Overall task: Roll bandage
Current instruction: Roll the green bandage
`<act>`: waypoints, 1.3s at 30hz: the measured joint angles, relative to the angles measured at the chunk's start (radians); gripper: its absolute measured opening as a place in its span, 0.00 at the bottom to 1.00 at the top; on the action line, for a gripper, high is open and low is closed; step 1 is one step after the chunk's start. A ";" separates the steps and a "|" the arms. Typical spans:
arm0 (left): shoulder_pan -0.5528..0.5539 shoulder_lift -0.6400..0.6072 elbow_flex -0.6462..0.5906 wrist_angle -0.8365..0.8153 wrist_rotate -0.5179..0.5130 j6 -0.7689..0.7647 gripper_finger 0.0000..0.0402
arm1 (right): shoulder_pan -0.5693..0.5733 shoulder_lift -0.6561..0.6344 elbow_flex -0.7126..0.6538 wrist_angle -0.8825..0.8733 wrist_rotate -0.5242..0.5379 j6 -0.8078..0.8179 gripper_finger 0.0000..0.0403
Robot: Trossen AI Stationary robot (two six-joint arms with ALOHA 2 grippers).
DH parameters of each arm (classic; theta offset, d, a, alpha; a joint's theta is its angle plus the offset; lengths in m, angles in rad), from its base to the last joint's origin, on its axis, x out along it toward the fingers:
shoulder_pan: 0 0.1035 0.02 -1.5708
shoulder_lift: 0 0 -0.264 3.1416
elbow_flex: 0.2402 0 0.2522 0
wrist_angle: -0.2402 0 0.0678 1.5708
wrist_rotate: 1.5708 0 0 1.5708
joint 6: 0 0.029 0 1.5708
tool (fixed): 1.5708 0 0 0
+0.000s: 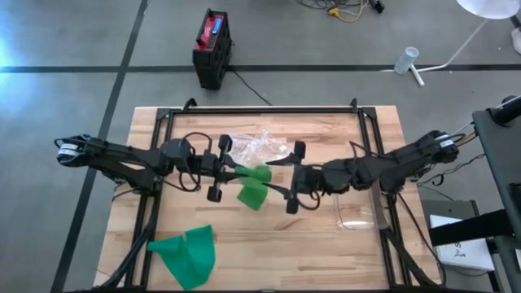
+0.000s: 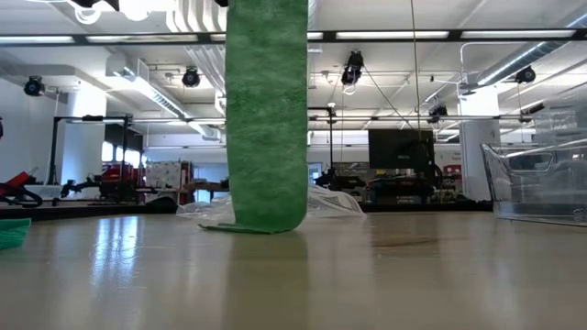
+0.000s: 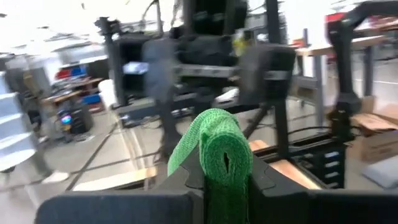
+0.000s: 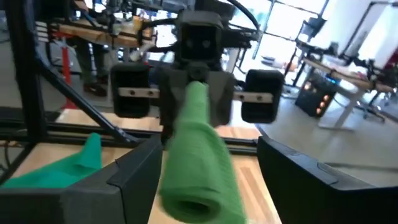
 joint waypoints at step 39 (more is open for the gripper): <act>-0.004 0.010 0.000 -0.049 -0.118 0.052 0.08 | -0.040 0.081 0.031 -0.083 0.201 -0.235 0.24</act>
